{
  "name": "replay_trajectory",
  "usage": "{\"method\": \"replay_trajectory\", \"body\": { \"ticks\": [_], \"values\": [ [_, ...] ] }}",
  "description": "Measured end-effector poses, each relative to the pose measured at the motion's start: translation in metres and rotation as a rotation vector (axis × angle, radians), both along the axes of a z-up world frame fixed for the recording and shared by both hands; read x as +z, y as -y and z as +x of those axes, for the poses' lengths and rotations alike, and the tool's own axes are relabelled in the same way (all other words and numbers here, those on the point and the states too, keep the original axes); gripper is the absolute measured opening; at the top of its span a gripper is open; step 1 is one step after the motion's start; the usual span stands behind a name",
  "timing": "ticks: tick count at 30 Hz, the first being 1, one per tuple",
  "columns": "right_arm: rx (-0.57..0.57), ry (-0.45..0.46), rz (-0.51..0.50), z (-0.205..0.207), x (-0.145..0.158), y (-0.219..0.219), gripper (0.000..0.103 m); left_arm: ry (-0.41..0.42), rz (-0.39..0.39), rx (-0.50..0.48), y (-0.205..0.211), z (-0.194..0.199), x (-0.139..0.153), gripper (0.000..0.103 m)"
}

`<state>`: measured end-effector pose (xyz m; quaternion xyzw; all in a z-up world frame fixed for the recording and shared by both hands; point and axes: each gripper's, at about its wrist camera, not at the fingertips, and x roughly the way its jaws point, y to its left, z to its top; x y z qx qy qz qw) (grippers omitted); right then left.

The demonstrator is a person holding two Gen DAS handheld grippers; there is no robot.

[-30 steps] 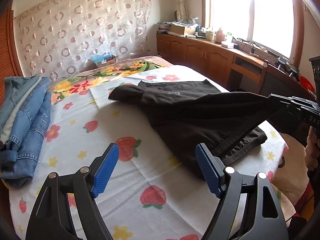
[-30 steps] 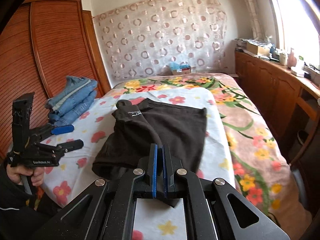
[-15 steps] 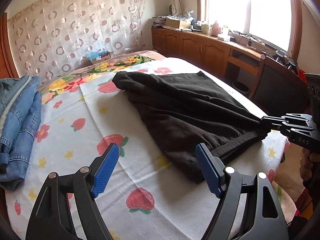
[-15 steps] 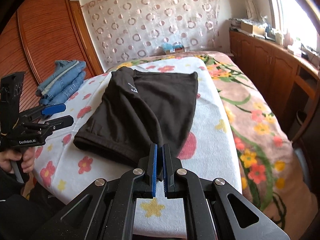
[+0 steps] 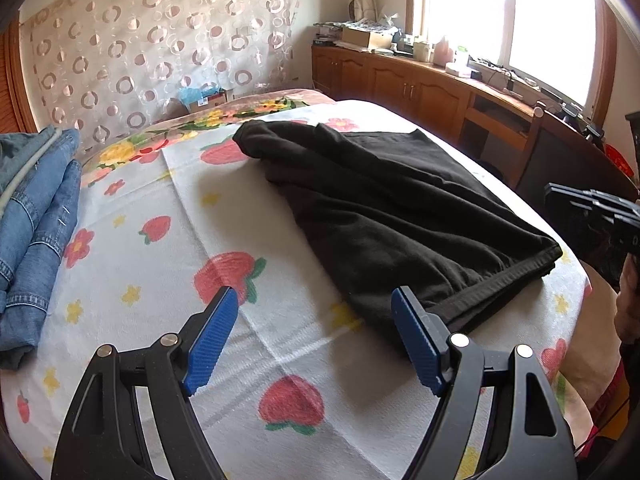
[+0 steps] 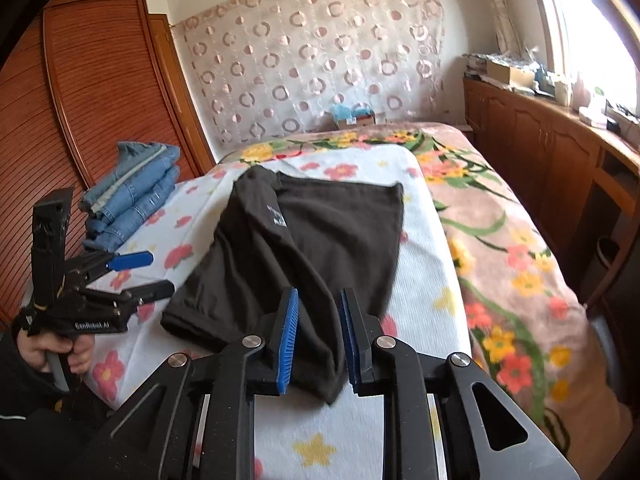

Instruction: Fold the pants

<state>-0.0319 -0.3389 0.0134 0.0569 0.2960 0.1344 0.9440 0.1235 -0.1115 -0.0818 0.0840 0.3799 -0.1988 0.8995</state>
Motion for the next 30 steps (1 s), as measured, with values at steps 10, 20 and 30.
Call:
{"method": "replay_trajectory", "body": {
  "ticks": [10, 20, 30],
  "values": [
    [0.089, 0.036, -0.038, 0.052, 0.007, -0.037, 0.031, 0.051, -0.024, 0.026, -0.015, 0.004, 0.021, 0.08],
    [0.161, 0.013, -0.108, 0.115, 0.006, -0.074, 0.031, 0.081, -0.048, 0.053, -0.033, 0.007, 0.036, 0.08],
    [0.19, -0.033, -0.191, 0.16, 0.007, -0.095, 0.029, 0.08, -0.06, 0.074, -0.044, 0.009, 0.035, 0.08]
  ]
}}
